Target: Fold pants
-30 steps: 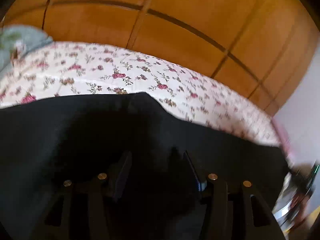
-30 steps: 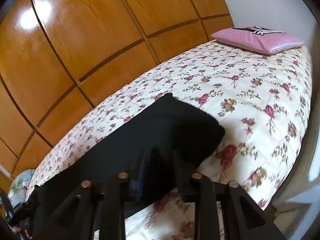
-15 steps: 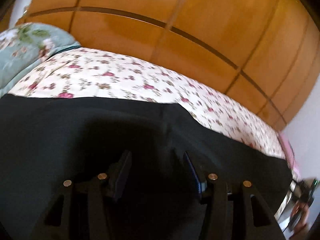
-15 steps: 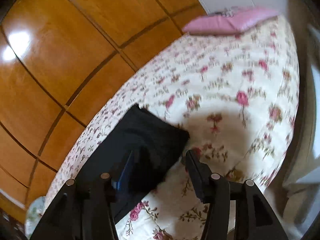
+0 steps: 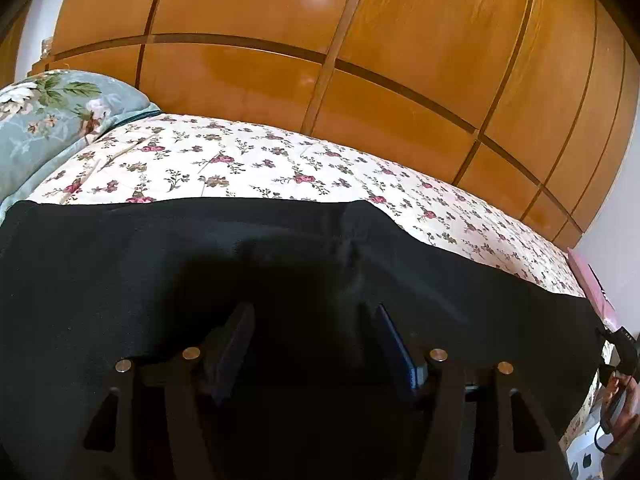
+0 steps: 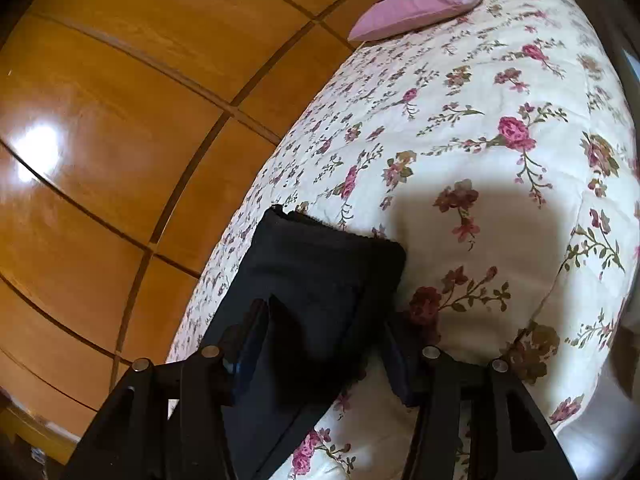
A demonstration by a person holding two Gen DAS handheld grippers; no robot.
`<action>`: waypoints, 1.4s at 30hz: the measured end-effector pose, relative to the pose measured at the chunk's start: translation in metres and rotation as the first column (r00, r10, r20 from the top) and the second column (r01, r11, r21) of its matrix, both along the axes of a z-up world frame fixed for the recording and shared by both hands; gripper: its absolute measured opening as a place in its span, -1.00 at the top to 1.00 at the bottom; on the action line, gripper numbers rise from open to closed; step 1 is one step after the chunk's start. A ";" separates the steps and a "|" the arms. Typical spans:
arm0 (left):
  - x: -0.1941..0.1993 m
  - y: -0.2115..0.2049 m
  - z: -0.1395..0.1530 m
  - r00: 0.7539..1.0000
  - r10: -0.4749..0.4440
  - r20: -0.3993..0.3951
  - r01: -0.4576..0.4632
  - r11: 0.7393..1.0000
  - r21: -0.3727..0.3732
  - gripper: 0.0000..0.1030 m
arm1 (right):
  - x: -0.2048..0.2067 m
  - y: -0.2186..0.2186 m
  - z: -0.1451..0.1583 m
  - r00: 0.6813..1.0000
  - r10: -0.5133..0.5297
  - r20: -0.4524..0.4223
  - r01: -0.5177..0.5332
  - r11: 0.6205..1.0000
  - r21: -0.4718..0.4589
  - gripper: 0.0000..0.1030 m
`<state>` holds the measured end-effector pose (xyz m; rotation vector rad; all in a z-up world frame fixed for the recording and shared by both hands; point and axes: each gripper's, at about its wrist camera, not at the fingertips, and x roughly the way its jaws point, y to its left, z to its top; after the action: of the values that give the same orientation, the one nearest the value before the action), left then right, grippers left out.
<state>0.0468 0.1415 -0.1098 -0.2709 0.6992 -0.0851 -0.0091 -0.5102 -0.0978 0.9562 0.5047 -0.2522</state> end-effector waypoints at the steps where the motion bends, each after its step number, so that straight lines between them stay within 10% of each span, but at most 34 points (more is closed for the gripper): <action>1: 0.000 0.000 0.000 1.000 0.000 0.000 0.000 1.000 -0.003 -0.24 | 0.000 0.000 0.000 1.000 0.007 -0.003 -0.007 1.000 -0.008 -0.08; 8: -0.001 -0.002 -0.001 1.000 0.000 0.001 0.000 1.000 0.011 -0.24 | 0.007 0.001 -0.001 0.998 0.060 0.001 -0.060 0.998 0.016 0.61; 22: -0.022 0.016 0.000 0.998 0.046 0.039 -0.044 0.997 -0.070 -0.25 | 0.012 0.086 0.119 0.972 0.194 0.134 -0.160 0.960 -0.228 0.68; 32: -0.027 0.022 -0.004 0.996 0.033 0.083 -0.023 0.993 -0.117 -0.27 | 0.019 0.217 0.178 0.851 0.494 0.176 -0.370 0.803 -0.467 0.68; 42: -0.030 0.021 -0.004 0.994 0.028 0.101 -0.015 0.992 -0.128 -0.27 | 0.038 0.342 0.135 0.648 0.762 0.002 -0.622 0.531 -0.575 0.68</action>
<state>0.0164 0.1629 -0.1142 -0.3937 0.5893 -0.1220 0.0287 -0.1684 0.0369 0.1640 0.5061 0.4670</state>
